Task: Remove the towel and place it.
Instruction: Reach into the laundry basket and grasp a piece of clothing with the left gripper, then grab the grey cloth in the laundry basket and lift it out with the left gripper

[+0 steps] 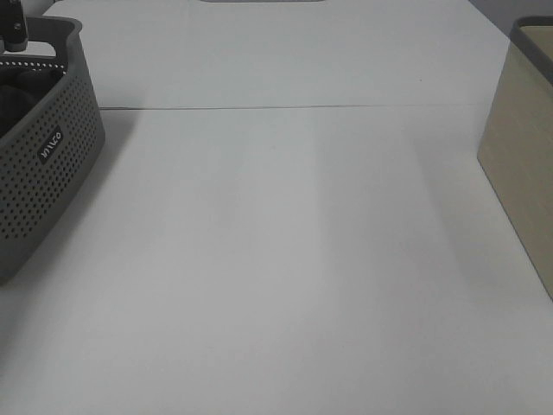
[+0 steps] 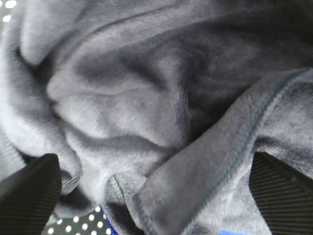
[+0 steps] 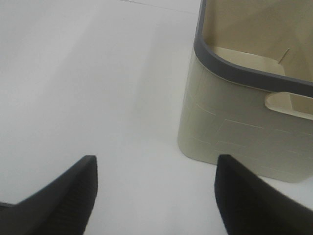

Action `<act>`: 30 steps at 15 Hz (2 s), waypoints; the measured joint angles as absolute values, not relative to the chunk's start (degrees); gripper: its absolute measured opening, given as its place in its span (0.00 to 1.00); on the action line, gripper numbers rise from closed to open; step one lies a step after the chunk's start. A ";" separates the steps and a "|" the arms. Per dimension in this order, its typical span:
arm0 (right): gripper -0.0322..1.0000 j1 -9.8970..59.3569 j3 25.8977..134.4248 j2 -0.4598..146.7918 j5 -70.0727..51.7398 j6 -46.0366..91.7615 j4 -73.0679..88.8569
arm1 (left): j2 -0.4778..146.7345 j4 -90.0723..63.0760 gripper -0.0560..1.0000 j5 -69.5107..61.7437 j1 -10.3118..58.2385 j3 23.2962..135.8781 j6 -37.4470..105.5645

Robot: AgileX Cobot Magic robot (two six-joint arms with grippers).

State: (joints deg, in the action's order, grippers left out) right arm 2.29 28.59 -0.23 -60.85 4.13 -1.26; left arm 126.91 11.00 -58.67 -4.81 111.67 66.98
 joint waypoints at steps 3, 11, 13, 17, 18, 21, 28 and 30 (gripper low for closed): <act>0.68 2.29 28.59 -0.23 -60.85 4.13 -1.26 | 127.20 11.63 0.90 -58.67 -4.81 111.84 67.90; 0.68 2.29 28.59 -0.23 -60.85 4.13 -1.26 | 127.20 9.97 0.18 -62.97 -4.81 111.84 64.86; 0.68 2.29 28.59 -0.23 -60.85 4.13 -1.26 | 127.20 9.57 0.16 -63.20 -4.81 111.84 61.71; 0.68 2.29 28.59 -0.23 -60.85 4.13 -1.26 | 127.20 9.51 0.10 -62.91 -4.81 111.84 60.68; 0.68 2.29 28.59 -0.23 -60.85 4.13 -1.26 | 127.20 9.51 0.05 -62.91 -4.81 111.84 60.68; 0.68 2.29 28.59 -0.23 -60.85 4.13 -1.26 | 125.19 9.97 0.05 -63.37 -4.53 111.84 59.42; 0.68 2.29 28.59 -0.23 -60.85 4.13 -1.26 | 108.12 11.06 0.05 -64.34 3.09 111.90 53.51; 0.68 2.29 28.59 -0.23 -60.85 4.13 -1.26 | 102.85 12.15 0.05 -64.00 5.44 111.96 51.91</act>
